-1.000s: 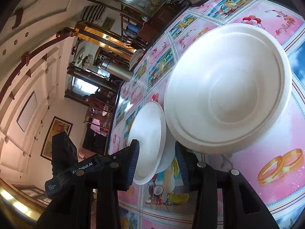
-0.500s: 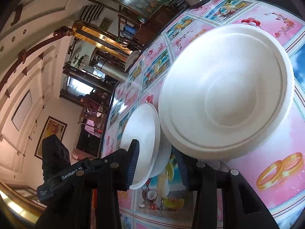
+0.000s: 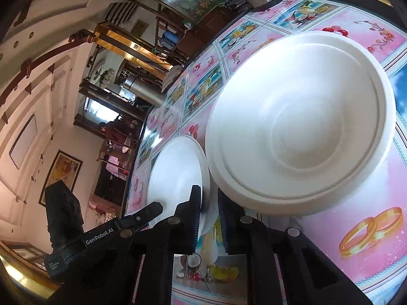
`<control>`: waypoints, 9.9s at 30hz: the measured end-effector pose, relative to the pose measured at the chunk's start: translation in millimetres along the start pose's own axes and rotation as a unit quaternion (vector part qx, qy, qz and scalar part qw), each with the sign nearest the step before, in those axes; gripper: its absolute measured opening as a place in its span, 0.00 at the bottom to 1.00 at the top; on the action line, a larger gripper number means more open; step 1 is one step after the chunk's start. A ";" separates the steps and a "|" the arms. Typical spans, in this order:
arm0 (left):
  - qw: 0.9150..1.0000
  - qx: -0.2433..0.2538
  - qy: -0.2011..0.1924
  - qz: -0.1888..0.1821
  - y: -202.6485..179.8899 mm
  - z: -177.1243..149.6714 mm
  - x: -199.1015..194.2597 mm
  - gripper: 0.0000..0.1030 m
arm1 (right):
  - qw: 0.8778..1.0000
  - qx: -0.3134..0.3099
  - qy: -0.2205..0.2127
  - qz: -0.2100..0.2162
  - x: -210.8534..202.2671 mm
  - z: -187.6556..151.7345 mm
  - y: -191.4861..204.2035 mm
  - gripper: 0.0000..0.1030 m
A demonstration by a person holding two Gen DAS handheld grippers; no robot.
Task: Organize plates and bowls
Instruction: 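Lift the white plate off the table with the right tool, then carry the white plate over the red plate stack with the right tool, then lower the white plate edge-first into the red plate stack, then press the white plate flat into the stack and open the right tool, then withdraw the open right tool up from the plate stack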
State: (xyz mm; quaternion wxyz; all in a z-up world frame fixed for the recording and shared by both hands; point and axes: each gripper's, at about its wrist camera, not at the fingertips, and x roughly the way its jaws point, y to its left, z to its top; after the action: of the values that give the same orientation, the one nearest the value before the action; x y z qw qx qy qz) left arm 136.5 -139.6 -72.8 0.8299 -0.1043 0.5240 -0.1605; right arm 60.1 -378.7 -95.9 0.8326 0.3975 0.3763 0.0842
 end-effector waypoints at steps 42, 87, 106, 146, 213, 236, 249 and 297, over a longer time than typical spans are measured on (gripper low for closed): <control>0.993 0.026 -0.088 0.080 46.1 -52.0 -52.8 0.10 | 0.990 -0.139 0.011 -0.011 27.7 -43.7 65.1 0.07; 0.954 -0.059 -0.212 0.205 188.4 -83.8 -198.6 0.11 | 0.956 -0.248 0.087 0.132 86.3 -148.6 263.4 0.07; 0.955 -0.064 -0.182 0.226 213.2 -100.1 -181.1 0.11 | 0.953 -0.244 0.140 0.110 115.0 -183.8 263.5 0.07; 0.955 -0.042 -0.163 0.245 210.7 -96.2 -172.0 0.13 | 0.960 -0.217 0.144 0.108 116.9 -178.0 249.0 0.10; 0.953 -0.030 -0.148 0.263 209.4 -100.6 -168.9 0.14 | 0.963 -0.190 0.154 0.115 118.6 -182.4 242.9 0.11; 0.954 -0.027 -0.139 0.264 214.9 -101.5 -161.7 0.16 | 0.964 -0.184 0.155 0.117 120.4 -183.2 239.9 0.11; 0.954 -0.017 -0.136 0.267 213.0 -100.6 -161.0 0.16 | 0.964 -0.186 0.150 0.113 121.3 -184.8 238.7 0.11; 0.904 0.054 -0.240 0.350 161.0 -97.3 -204.3 0.51 | 0.969 -0.210 0.082 0.097 86.8 -168.7 232.2 0.38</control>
State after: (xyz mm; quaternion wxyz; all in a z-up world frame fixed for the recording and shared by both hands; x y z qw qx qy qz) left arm -7.7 85.9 1.3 0.9377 0.0956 0.3022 0.1423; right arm 41.0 -84.0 -43.6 0.8513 0.2404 0.3770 0.2745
